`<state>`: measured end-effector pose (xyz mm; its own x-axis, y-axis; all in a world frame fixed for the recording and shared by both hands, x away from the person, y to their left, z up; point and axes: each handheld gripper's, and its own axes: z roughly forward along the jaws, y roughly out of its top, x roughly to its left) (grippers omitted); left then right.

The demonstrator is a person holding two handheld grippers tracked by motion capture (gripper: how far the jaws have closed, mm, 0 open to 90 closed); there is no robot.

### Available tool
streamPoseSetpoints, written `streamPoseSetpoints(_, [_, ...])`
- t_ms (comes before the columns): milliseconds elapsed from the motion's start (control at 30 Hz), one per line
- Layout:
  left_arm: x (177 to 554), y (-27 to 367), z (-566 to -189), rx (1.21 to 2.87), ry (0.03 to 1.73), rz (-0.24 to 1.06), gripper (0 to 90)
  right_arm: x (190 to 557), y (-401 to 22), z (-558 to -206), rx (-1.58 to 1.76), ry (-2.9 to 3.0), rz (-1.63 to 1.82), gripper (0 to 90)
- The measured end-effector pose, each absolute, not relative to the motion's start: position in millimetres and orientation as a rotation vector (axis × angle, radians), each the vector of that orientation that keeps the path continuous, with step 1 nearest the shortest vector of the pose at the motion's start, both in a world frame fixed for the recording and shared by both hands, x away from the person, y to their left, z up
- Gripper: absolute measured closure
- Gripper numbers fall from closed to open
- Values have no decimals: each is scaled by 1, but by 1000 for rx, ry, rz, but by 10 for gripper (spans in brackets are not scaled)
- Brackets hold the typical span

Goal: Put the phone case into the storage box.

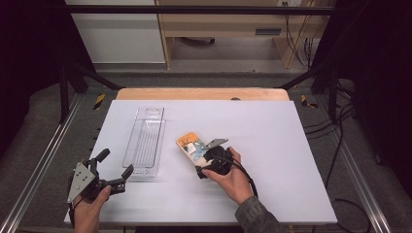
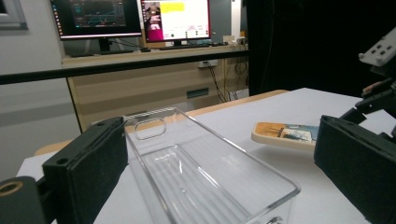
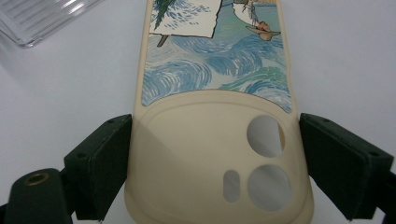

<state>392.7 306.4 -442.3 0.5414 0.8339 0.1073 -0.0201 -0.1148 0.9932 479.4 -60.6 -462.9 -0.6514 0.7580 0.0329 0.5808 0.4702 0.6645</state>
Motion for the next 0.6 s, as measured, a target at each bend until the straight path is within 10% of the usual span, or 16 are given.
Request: streamPoseSetpoints(600, [410, 237, -416, 1681, 554, 869, 21, 498, -102, -414, 1124, 2580, 850, 129])
